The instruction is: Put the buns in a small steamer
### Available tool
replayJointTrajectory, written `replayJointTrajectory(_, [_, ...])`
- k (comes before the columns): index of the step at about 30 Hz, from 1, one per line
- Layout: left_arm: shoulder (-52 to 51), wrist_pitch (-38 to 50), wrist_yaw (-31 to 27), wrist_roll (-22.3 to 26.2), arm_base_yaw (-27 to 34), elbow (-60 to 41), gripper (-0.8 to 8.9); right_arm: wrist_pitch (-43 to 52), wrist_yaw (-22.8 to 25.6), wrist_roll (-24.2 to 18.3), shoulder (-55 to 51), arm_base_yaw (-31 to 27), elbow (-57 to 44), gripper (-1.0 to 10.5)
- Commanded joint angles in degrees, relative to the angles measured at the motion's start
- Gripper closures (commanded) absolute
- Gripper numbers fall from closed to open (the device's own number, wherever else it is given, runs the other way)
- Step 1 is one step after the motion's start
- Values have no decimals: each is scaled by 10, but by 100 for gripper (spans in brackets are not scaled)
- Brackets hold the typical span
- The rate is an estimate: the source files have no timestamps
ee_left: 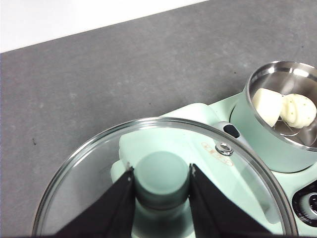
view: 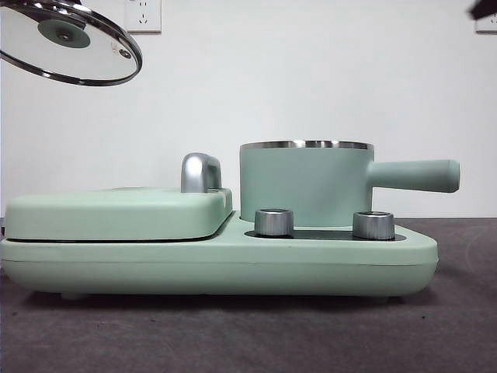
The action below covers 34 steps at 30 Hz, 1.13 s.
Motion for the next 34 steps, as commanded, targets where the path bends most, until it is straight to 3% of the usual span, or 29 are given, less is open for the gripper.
replayJointTrajectory(1, [0, 19, 25, 0, -6, 9, 803, -50, 18, 15, -40, 4, -2, 592])
replayJointTrajectory(9, [31, 68, 49, -1, -84, 8, 803, -113, 20, 33, -86, 4, -3, 592])
replayJointTrajectory(16, [109, 169, 49, -35, -173, 8, 803, -112, 21, 33, -84, 4, -3, 592])
replayJointTrajectory(22, [189, 273, 48, -37, -231, 8, 803, -113, 21, 32, -84, 4, -3, 592])
replayJointTrajectory(34, [291, 466, -10, -30, -269, 9, 803, -113, 21, 32, -84, 4, -3, 592])
